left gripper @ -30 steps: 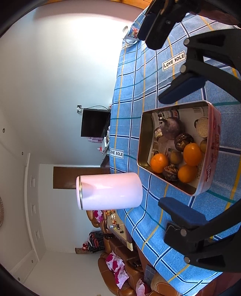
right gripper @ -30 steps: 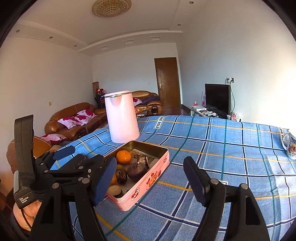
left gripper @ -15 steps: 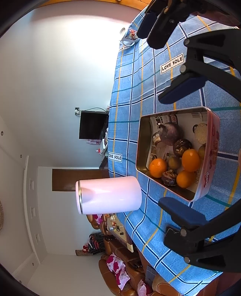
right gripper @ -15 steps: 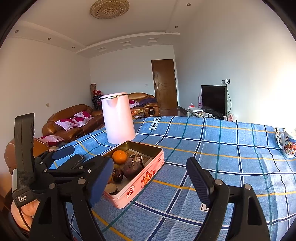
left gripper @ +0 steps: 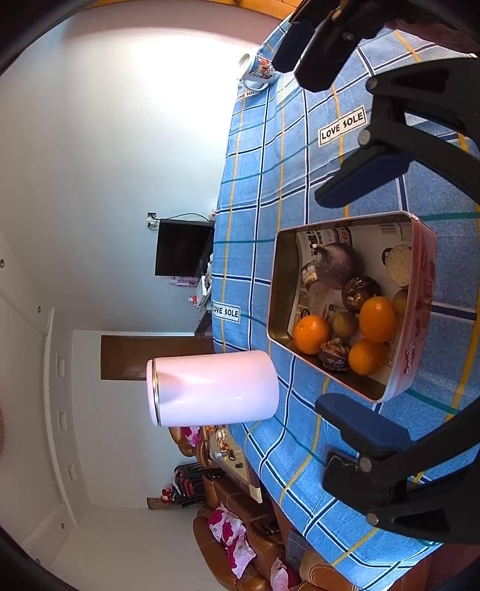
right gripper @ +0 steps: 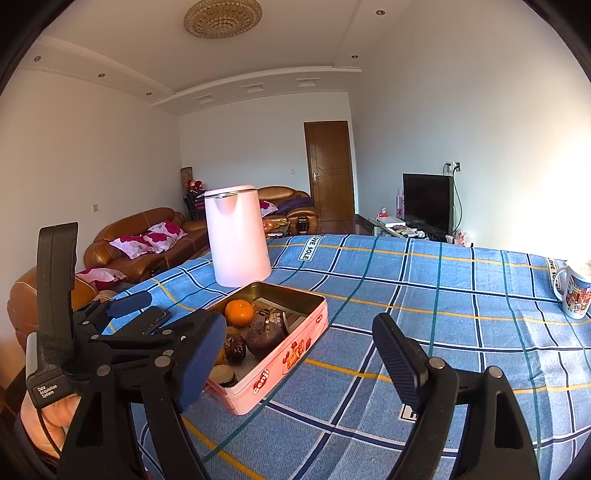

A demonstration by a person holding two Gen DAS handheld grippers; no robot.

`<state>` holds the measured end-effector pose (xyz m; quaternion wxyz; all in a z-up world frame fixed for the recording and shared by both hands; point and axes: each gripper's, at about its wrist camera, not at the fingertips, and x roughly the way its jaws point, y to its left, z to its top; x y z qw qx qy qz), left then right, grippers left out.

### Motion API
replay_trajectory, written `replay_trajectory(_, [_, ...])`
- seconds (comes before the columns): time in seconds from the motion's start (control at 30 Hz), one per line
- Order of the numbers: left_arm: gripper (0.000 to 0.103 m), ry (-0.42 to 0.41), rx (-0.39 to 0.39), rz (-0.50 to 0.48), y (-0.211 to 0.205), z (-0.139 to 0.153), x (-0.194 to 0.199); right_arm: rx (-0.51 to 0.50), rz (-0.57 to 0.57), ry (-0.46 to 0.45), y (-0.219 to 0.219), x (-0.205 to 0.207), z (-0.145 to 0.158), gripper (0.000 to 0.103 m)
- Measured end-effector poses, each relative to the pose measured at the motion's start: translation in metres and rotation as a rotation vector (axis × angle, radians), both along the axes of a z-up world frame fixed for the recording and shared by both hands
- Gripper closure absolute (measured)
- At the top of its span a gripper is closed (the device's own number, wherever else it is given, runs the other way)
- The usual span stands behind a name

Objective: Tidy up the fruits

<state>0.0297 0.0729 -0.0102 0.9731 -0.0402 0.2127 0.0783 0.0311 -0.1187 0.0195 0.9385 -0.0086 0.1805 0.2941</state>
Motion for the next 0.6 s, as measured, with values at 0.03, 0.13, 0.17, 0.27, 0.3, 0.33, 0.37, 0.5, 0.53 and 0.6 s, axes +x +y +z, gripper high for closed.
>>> replay_trajectory(0.03, [0.001,-0.001,0.001,0.0,0.0,0.0,0.0,0.0,-0.001,-0.001,0.0,0.0,0.0,0.02])
replay_trajectory(0.13, [0.001,-0.001,0.003,-0.002,-0.001,-0.001,-0.001,-0.003,-0.003,-0.001,-0.001,0.0,-0.001,0.02])
replay_trajectory(0.17, [0.001,-0.001,0.004,-0.001,-0.001,-0.001,-0.001,-0.004,-0.004,0.001,-0.001,0.0,-0.002,0.02])
replay_trajectory(0.27, [0.0,0.001,0.007,0.001,-0.002,-0.002,-0.001,-0.006,-0.005,0.006,-0.001,0.001,-0.004,0.02])
replay_trajectory(0.3, [0.0,0.002,0.009,0.001,-0.002,-0.002,-0.001,-0.007,-0.006,0.009,-0.001,0.001,-0.005,0.02])
replay_trajectory(0.33, [0.0,0.004,0.013,0.0,-0.003,-0.002,0.0,-0.008,-0.005,0.011,-0.001,0.001,-0.005,0.02])
replay_trajectory(0.37, [0.0,0.007,0.016,0.002,-0.003,-0.003,0.0,-0.01,-0.004,0.013,-0.001,0.002,-0.006,0.02])
replay_trajectory(0.5, [0.001,0.002,0.024,0.005,-0.005,-0.003,0.0,-0.014,-0.006,0.019,-0.002,0.003,-0.009,0.02])
replay_trajectory(0.53, [0.001,0.003,0.023,0.003,-0.005,-0.003,0.0,-0.015,-0.007,0.021,-0.003,0.003,-0.01,0.02])
replay_trajectory(0.6, [0.001,0.0,0.029,0.01,-0.006,-0.003,0.0,-0.019,-0.011,0.025,-0.006,0.004,-0.011,0.02])
